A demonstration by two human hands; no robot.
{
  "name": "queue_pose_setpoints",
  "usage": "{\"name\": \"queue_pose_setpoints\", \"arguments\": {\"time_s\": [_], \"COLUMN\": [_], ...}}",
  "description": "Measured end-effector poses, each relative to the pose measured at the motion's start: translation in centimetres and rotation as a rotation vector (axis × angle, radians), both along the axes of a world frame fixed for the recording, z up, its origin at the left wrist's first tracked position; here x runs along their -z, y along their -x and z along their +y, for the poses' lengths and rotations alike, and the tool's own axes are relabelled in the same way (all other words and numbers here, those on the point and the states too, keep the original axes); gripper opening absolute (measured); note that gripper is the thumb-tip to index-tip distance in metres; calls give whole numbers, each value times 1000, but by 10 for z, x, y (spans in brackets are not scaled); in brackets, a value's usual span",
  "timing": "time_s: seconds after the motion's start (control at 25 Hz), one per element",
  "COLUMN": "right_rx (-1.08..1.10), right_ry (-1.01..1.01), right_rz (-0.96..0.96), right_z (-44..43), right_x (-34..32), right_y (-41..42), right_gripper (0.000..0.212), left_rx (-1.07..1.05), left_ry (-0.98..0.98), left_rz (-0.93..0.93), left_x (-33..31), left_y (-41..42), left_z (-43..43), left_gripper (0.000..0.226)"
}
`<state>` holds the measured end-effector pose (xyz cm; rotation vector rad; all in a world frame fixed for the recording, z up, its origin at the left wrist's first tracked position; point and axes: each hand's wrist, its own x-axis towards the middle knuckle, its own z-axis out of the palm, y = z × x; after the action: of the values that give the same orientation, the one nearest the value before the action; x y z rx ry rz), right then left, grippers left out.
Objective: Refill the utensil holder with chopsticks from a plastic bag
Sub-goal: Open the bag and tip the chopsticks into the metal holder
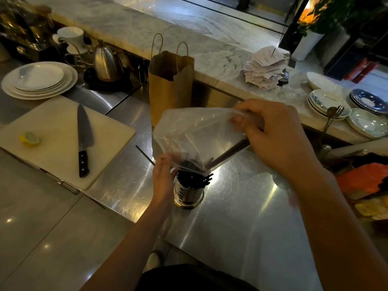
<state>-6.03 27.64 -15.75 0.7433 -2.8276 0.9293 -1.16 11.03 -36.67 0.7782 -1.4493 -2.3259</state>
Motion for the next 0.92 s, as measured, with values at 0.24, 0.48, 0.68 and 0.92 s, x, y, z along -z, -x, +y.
{"name": "queue_pose_setpoints", "arguments": {"time_s": [0.24,0.48,0.68,0.92], "right_rx": [-28,127,185,240], "right_ry": [87,490,296,214], "right_rz": [-82,-333,-388,-143], "right_z": [1,15,19,18], "right_x": [5,30,72,80], "right_y": [-3,-10,-16,-19], "right_gripper": [34,44,26,18], "left_rx": [-8,-17,5,43], "left_ry": [-90,-202,-178,-129], "left_rz": [24,39,19,14], "left_x": [-2,-5,-5,-3], "left_y": [2,1,-1,-3], "left_z": [2,0,-1,-1], "left_gripper": [22,23,20,19]}}
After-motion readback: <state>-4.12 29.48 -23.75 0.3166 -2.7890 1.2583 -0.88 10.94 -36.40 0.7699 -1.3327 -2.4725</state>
